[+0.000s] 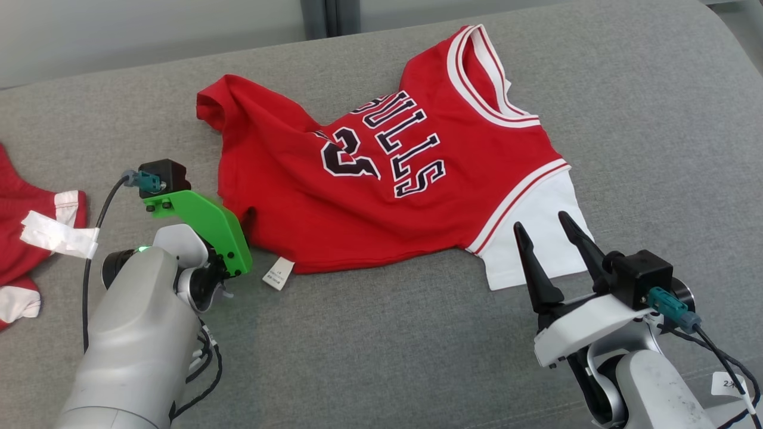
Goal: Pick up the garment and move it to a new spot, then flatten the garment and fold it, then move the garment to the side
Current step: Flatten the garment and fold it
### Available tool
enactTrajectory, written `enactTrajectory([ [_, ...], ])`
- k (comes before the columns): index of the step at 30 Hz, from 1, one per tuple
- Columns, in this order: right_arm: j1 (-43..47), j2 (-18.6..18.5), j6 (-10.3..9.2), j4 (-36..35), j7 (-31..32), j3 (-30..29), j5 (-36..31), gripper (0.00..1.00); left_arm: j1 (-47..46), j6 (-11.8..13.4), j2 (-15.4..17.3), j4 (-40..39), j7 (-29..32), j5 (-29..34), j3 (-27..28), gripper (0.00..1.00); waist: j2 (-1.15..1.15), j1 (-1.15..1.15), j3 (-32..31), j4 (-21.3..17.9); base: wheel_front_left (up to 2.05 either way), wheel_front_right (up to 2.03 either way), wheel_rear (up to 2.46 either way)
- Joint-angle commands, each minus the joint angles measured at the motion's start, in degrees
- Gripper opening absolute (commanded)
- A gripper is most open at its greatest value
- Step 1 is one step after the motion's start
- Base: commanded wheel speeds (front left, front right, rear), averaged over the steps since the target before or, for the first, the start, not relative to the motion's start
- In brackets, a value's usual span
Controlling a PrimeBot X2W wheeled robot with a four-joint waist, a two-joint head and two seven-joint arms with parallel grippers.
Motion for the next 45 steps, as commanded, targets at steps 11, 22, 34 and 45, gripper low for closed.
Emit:
enactTrajectory([
  [11,0.9,0.1,-0.1,0.5,-0.8,-1.7,-0.1,1.0,3.6,-1.7,1.5,-5.9,0.6,-2.3,0.3,0.0,0.0,0.0,-1.5,1.5,0.0,0.0,0.0],
  [22,2.5,-0.2,-0.1,0.0,0.5,-1.0,0.2,1.0,18.4,4.7,3.9,-29.5,1.4,-0.6,-1.4,0.0,0.0,0.0,-5.1,6.6,0.0,0.0,0.0],
  [34,1.3,-0.1,-0.1,-0.3,0.2,-0.5,0.9,1.0,24.1,14.9,5.7,-39.7,2.7,0.7,0.6,1.0,0.0,0.0,-3.4,4.5,0.0,0.0,0.0],
  [45,0.9,0.4,-0.1,-0.1,-0.4,-1.4,0.6,1.0,19.1,15.1,8.1,-36.8,5.9,0.7,1.3,1.0,0.0,0.0,-1.7,3.5,0.0,0.0,0.0],
])
